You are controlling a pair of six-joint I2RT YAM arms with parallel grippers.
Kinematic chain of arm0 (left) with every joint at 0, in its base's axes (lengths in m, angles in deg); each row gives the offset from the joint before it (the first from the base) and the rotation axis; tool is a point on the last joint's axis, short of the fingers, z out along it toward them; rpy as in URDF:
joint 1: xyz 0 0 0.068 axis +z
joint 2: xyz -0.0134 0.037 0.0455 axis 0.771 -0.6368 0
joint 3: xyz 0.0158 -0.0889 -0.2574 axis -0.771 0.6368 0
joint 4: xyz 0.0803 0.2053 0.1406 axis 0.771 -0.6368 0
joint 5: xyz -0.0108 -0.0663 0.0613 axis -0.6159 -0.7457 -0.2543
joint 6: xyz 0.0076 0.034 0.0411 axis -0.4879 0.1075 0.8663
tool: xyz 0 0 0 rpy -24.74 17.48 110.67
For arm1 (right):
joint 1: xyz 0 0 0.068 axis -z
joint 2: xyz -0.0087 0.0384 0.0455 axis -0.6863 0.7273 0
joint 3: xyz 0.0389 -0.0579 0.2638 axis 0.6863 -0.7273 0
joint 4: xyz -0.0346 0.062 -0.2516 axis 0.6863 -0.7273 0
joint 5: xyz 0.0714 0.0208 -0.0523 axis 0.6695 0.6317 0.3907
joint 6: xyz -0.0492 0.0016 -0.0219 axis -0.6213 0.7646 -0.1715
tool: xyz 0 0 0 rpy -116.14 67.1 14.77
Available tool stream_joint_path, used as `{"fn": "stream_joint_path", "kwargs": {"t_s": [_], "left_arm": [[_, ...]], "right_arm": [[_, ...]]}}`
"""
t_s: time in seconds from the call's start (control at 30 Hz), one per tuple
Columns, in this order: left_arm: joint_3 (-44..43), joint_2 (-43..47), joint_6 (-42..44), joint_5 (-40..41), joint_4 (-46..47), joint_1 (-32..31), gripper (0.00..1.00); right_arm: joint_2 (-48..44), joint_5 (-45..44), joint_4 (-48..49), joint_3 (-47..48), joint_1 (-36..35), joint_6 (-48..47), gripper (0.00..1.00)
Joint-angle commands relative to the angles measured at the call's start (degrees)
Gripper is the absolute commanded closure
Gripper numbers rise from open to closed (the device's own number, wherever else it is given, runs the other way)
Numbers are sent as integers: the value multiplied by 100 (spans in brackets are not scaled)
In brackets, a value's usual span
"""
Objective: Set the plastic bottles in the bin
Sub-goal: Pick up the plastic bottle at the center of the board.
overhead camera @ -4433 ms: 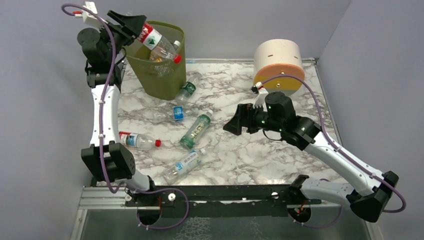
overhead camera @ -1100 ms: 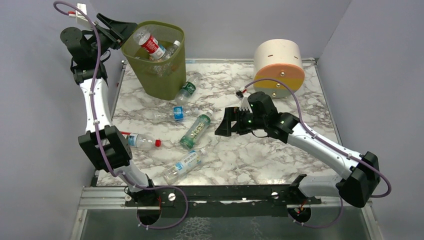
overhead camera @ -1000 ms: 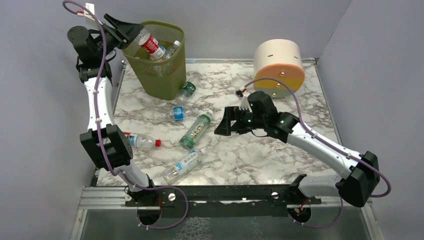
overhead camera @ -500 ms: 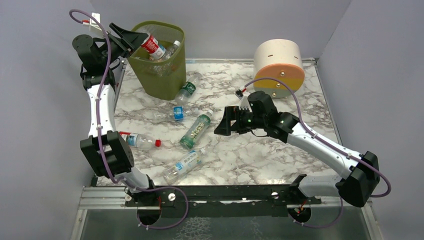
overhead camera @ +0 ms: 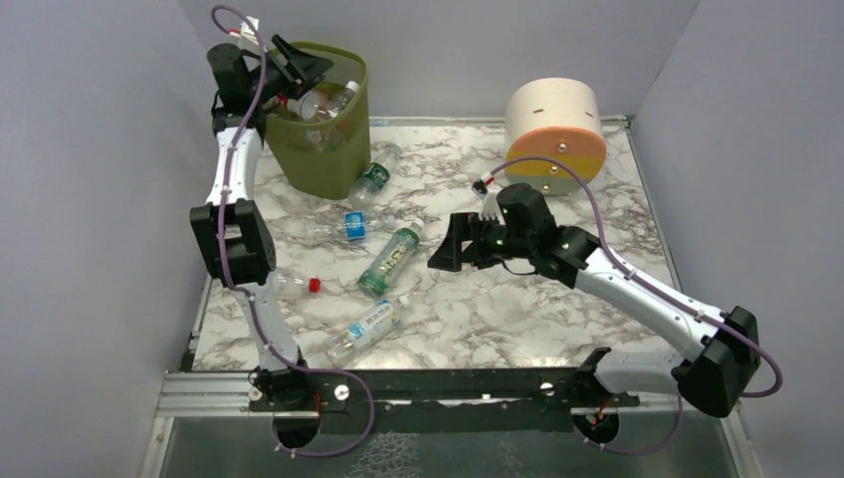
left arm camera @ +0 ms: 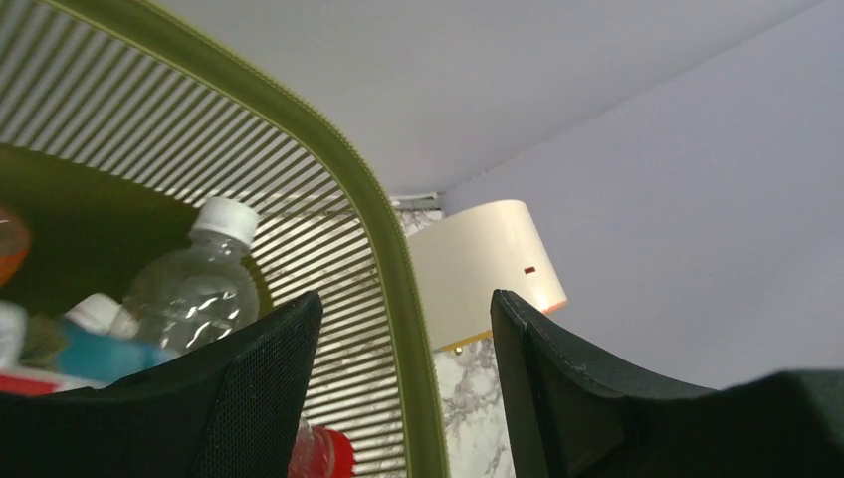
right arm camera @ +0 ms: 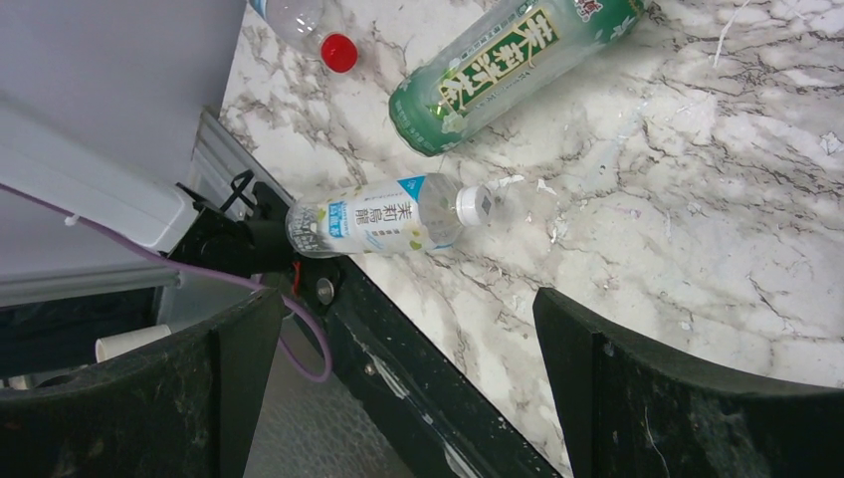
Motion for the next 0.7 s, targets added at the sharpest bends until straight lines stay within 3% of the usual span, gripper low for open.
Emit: {"fn": "stream_joint_path", "kwargs": {"t_s": [0.0, 0.1, 0.17, 0.37, 0.43, 0.47, 0.67], "left_arm": [[-1034, -679, 47, 225, -184, -187, 33], [-1879, -1114, 270, 299, -766, -168, 33], [-1964, -1082, 292, 266, -878, -120, 32], [-1075, 40, 396, 57, -665, -44, 22], [-848, 448, 514, -51, -761, -42, 3], [-698, 653, 563, -121, -798, -43, 1], [994, 2257, 897, -237, -866, -38, 1]], "right_arm": [[-186, -65, 12, -13, -40, 48, 1], [-289, -168, -104, 23, -39, 8, 1], [-308, -263, -179, 63, -40, -42, 1], [197, -389, -54, 228, -39, -206, 1], [444, -358, 112, 276, -38, -210, 1], [575, -339, 211, 299, -37, -197, 1], [1408, -215, 605, 601, -39, -15, 1]]}}
